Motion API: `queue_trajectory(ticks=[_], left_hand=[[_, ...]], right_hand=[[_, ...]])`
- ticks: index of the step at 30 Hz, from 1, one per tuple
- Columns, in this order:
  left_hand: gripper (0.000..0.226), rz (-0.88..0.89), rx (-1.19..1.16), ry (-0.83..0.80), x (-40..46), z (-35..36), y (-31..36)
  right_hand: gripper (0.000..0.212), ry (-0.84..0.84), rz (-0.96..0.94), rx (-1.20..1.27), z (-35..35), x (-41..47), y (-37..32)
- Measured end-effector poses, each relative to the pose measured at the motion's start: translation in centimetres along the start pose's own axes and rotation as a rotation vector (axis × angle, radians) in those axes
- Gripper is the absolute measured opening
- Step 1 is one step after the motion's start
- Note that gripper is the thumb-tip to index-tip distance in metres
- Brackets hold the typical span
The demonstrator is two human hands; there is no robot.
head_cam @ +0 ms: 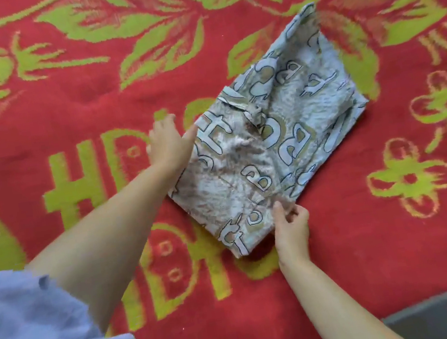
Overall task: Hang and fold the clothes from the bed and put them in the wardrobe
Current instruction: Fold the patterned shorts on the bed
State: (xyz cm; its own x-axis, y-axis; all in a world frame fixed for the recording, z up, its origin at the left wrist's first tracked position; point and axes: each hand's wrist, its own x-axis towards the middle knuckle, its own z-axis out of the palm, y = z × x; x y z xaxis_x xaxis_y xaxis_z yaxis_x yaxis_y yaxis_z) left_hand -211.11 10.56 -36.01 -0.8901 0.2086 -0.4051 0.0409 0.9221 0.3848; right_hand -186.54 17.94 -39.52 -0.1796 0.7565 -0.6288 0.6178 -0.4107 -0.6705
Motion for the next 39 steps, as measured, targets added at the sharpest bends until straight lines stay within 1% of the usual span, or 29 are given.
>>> queue_trajectory(ticks=[1, 3, 4, 6, 8, 9, 11, 13, 15, 16, 18, 20, 22, 23, 24, 25, 26, 27, 28, 29, 30, 31, 32, 34, 35, 37, 39], left_hand=[[0.064, 0.033, 0.070, -0.039, -0.2, 0.4, -1.4], [0.070, 0.032, 0.076, -0.186, -0.5, 0.7, -4.0], [0.070, 0.021, 0.091, -0.242, -0.7, 0.7, -5.0], [0.060, 0.041, 0.108, -0.287, -1.2, 0.7, -5.8], [0.048, 0.057, 0.057, -0.281, -2.1, 0.8, -5.7], [0.044, 0.046, 0.011, -0.269, -2.8, 0.9, -5.7], [0.039, -0.004, -0.108, -0.244, -4.4, 1.3, -6.1], [0.034, -0.072, -0.255, -0.271, -6.5, 1.7, -7.0], [0.027, -0.096, -0.314, -0.308, -9.0, 2.1, -8.2], [0.024, -0.092, -0.308, -0.328, -10.5, 2.5, -8.7], [0.021, -0.076, -0.252, -0.365, -14.0, 3.6, -9.6], [0.017, -0.061, -0.185, -0.407, -17.6, 5.1, -10.6], [0.011, -0.069, -0.137, -0.455, -20.4, 6.3, -11.7], [0.011, -0.067, -0.097, -0.452, -21.4, 6.6, -12.3], [0.015, -0.023, -0.037, -0.394, -21.9, 6.6, -12.9], [0.026, 0.089, 0.050, -0.287, -21.9, 6.5, -13.6], [0.042, 0.264, 0.163, -0.194, -21.7, 6.3, -14.3], [0.060, 0.467, 0.277, -0.122, -21.4, 6.2, -15.0], [0.078, 0.665, 0.405, -0.112, -20.9, 6.0, -15.5], [0.091, 0.842, 0.550, -0.166, -20.4, 5.7, -15.8], [0.098, 0.986, 0.672, -0.224, -19.6, 5.4, -16.0], [0.100, 1.084, 0.769, -0.286, -19.0, 5.2, -15.9], [0.097, 1.143, 0.833, -0.320, -18.5, 5.2, -15.8], [0.086, 1.195, 0.917, -0.320, -17.8, 5.6, -14.8], [0.082, 1.185, 0.934, -0.330, -17.6, 5.8, -14.2], [0.085, 1.144, 0.934, -0.373, -17.3, 6.1, -12.9], [0.092, 1.143, 0.899, -0.417, -17.0, 6.2, -12.0]], right_hand=[[0.045, 0.017, 0.028, 0.020, 0.2, -0.9, 0.2], [0.064, -0.024, 0.143, 0.020, 1.0, -2.5, 0.4], [0.070, -0.034, 0.210, 0.007, 1.4, -2.9, 0.4], [0.076, 0.024, 0.300, 0.012, 2.2, -2.9, -0.3], [0.071, 0.100, 0.347, 0.059, 2.6, -2.4, -1.1], [0.068, 0.104, 0.370, 0.088, 2.5, -2.1, -1.4], [0.061, 0.053, 0.426, 0.161, 2.0, -1.5, -1.7], [0.046, -0.063, 0.452, 0.242, 0.3, -0.6, -2.1], [0.027, -0.160, 0.384, 0.241, -2.5, 0.1, -2.5], [0.022, -0.171, 0.320, 0.190, -4.0, 0.5, -2.5], [0.019, -0.160, 0.201, 0.030, -6.9, 0.7, -2.2], [0.020, -0.148, 0.124, -0.198, -9.4, 0.0, -0.9], [0.032, -0.122, 0.049, -0.424, -11.2, -1.2, 0.9], [0.040, -0.092, -0.019, -0.493, -11.9, -1.9, 1.9], [0.047, -0.047, -0.150, -0.555, -12.4, -2.7, 2.7], [0.053, -0.016, -0.350, -0.638, -12.9, -3.4, 3.3], [0.060, -0.035, -0.569, -0.754, -13.1, -3.9, 3.9], [0.071, -0.116, -0.765, -0.889, -13.2, -4.2, 4.6], [0.083, -0.262, -0.919, -1.042, -13.3, -4.3, 5.4], [0.092, -0.438, -1.006, -1.203, -13.3, -4.4, 6.1], [0.098, -0.591, -1.046, -1.351, -13.4, -4.3, 6.9], [0.101, -0.697, -1.051, -1.468, -13.5, -3.7, 7.5], [0.102, -0.743, -1.033, -1.547, -13.6, -2.8, 8.0], [0.109, -0.701, -0.990, -1.627, -13.3, -1.3, 7.7], [0.114, -0.671, -0.965, -1.647, -13.0, -0.8, 7.3], [0.116, -0.658, -0.926, -1.616, -12.2, -0.1, 6.7], [0.107, -0.689, -0.895, -1.534, -12.0, -0.4, 6.0]])
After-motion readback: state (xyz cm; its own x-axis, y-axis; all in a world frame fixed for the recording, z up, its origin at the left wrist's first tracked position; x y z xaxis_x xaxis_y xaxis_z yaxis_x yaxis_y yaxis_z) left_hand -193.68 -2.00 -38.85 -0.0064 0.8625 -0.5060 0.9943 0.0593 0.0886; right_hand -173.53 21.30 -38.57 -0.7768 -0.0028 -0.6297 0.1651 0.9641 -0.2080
